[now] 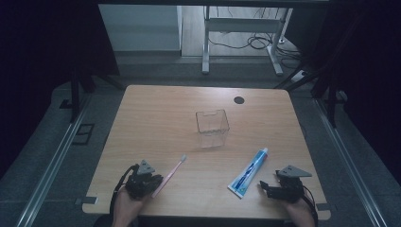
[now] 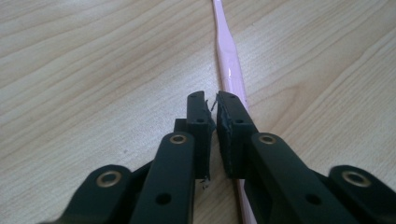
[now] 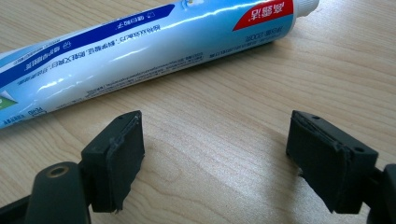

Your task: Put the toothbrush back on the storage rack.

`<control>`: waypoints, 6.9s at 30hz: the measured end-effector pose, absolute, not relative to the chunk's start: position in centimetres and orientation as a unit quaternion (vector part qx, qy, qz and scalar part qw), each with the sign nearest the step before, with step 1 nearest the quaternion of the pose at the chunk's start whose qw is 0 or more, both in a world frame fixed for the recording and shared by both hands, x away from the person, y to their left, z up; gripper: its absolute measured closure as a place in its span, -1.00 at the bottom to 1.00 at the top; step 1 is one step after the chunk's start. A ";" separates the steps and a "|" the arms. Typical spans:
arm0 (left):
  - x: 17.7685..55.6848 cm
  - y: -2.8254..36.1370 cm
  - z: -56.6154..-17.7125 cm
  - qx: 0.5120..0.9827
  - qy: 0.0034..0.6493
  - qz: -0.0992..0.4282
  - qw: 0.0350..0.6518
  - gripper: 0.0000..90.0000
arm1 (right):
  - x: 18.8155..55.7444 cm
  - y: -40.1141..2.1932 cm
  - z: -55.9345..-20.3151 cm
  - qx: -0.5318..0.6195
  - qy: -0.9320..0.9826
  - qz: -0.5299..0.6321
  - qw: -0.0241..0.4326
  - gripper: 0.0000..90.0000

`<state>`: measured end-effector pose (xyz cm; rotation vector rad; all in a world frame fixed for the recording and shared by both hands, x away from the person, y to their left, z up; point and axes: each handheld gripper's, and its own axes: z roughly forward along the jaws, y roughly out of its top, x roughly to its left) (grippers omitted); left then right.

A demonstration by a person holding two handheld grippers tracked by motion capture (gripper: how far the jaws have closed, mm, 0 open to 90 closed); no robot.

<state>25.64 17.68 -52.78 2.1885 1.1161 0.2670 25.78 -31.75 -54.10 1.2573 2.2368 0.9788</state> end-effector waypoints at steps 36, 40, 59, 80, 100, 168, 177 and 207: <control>30.0 11.9 -50.9 0.896 0.398 0.065 0.187 0.68 | 25.8 -31.7 -54.1 0.449 0.799 0.350 0.196 -0.59; 30.1 11.5 -50.8 0.899 0.395 0.068 0.175 0.74 | 25.8 -31.7 -54.1 0.449 0.799 0.350 0.196 -0.59; 30.0 11.8 -49.1 0.890 0.386 0.050 0.238 0.75 | 25.8 -31.7 -54.1 0.449 0.799 0.349 0.196 -0.59; 30.2 11.8 -47.4 0.884 0.379 0.057 0.267 0.75 | 25.8 -31.7 -54.1 0.448 0.799 0.349 0.195 -0.59; 30.7 11.4 -44.8 0.888 0.361 0.077 0.274 0.75 | 25.8 -31.7 -54.1 0.446 0.801 0.348 0.194 -0.63; 39.1 4.4 -37.5 0.882 0.308 0.125 0.334 0.75 | 26.1 -30.8 -54.1 0.442 0.803 0.350 0.192 -0.63; 40.6 3.4 -37.1 0.876 0.309 0.120 0.349 0.75 | 26.1 -30.8 -54.1 0.441 0.804 0.350 0.192 -0.63; 46.1 1.0 -39.0 0.846 0.335 0.136 0.392 0.75 | 26.1 -30.8 -54.1 0.440 0.804 0.351 0.192 -0.64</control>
